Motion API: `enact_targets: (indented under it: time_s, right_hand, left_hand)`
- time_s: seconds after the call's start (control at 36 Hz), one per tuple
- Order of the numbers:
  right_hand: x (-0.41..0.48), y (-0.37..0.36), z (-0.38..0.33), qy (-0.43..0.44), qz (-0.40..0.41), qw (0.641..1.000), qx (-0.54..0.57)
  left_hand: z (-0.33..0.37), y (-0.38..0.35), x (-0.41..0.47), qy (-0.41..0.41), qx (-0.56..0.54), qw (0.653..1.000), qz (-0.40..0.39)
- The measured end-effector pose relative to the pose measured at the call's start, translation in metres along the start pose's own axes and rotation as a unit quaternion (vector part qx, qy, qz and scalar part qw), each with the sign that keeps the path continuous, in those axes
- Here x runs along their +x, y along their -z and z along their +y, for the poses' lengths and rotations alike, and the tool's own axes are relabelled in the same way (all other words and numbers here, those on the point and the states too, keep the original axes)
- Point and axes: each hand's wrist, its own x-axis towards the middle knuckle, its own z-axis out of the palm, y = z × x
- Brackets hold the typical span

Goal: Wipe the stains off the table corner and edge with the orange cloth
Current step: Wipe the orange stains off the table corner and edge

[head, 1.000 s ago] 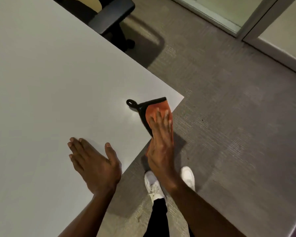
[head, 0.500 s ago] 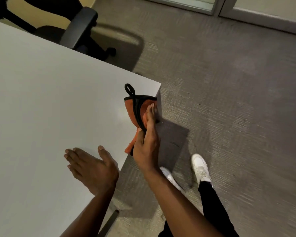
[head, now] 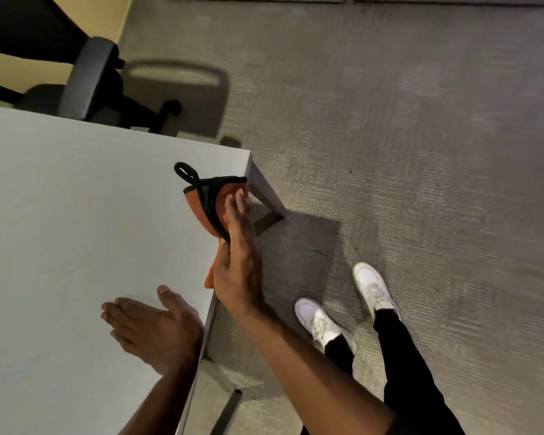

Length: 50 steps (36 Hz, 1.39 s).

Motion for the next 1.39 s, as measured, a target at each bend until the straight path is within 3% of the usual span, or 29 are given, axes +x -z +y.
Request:
enact_targets:
  time_s: [0.25,0.5,0.64,0.75,0.86,0.94,1.17,1.25,1.39]
  right_hand:
    - [-0.042,0.003,0.002,-0.030,-0.034,0.998,0.042]
    - [0.024,0.008,-0.003,-0.084,0.047,0.987,0.127]
    - [0.006,0.015,0.000,-0.084,-0.004,0.989,0.124]
    - [-0.012,0.023,0.003,-0.110,-0.030,0.984,0.134]
    - [0.028,0.024,-0.004,-0.162,0.036,0.970,0.178]
    - [0.052,0.023,-0.006,-0.142,0.042,0.979,0.139]
    - [-0.003,0.026,0.016,-0.057,-0.067,0.993,0.075]
    - [0.017,0.025,0.024,-0.062,-0.037,0.996,0.051]
    - [0.063,0.018,0.031,0.003,0.009,1.000,-0.013]
  left_hand:
    - [0.010,0.008,-0.003,0.006,-0.003,1.000,-0.012]
    - [0.005,0.003,-0.003,0.002,0.021,1.000,0.002]
    - [0.016,0.009,-0.009,0.000,0.011,1.000,-0.015]
    - [0.028,0.019,-0.009,-0.058,0.006,0.998,-0.031]
    - [0.050,0.016,-0.011,-0.122,-0.025,0.991,-0.040]
    - [0.068,0.008,-0.009,-0.110,-0.061,0.990,-0.059]
    - [0.081,-0.006,-0.013,-0.083,-0.011,0.996,-0.025]
    - [0.079,-0.010,-0.011,-0.093,-0.003,0.996,-0.016]
    - [0.071,-0.014,0.001,-0.113,0.075,0.990,-0.024]
